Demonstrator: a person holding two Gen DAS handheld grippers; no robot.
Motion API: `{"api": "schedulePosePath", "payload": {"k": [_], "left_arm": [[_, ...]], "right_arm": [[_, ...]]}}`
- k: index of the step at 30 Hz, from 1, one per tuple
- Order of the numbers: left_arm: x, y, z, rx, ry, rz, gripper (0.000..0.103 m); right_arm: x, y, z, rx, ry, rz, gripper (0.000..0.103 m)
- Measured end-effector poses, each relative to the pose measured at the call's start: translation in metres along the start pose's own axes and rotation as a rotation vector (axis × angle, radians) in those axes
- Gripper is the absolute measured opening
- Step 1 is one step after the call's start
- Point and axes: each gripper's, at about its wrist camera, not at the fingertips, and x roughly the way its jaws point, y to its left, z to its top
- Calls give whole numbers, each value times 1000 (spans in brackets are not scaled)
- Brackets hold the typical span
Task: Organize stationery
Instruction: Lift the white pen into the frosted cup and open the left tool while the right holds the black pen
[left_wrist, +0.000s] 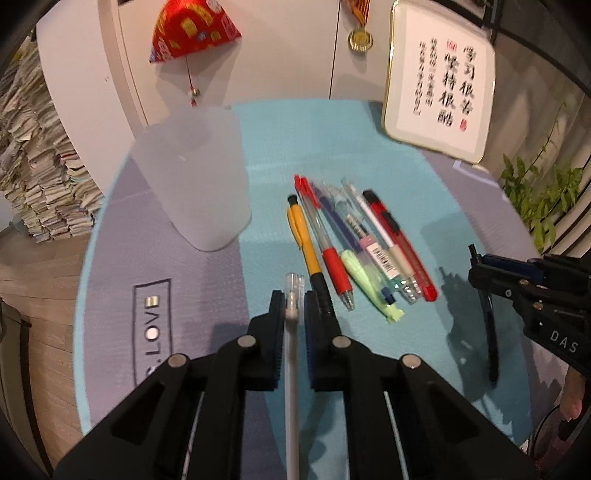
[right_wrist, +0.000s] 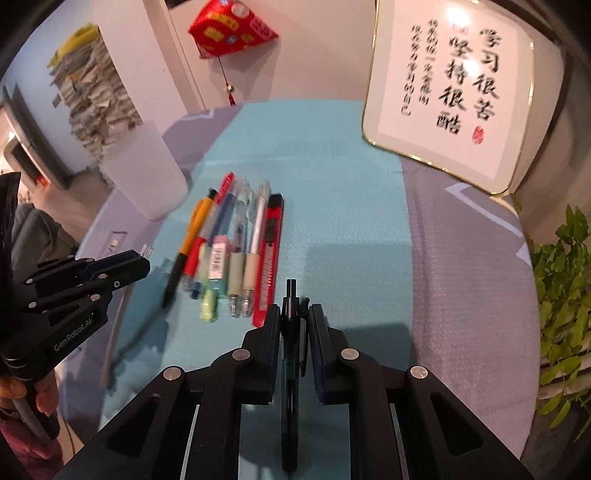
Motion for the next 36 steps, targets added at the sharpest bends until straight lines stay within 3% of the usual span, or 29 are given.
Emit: {"api": "schedulePosePath", "payload": {"k": [21,30,32,36], "left_arm": [[-87,2,-11,-27,-184,9,6],[-114,13,12,-30,-277,49,5],[-112,15,15,-18,-271,46,5],[-83,13,7,6,-178,11,8]], "right_arm": [[-78,34,-18,-28,-168,55,16],[-83,39,-17,-39,-181,63,16],[-83,39,-17,-38,-180,63,16],[-80,37,-18,-28,-173,60,16]]}}
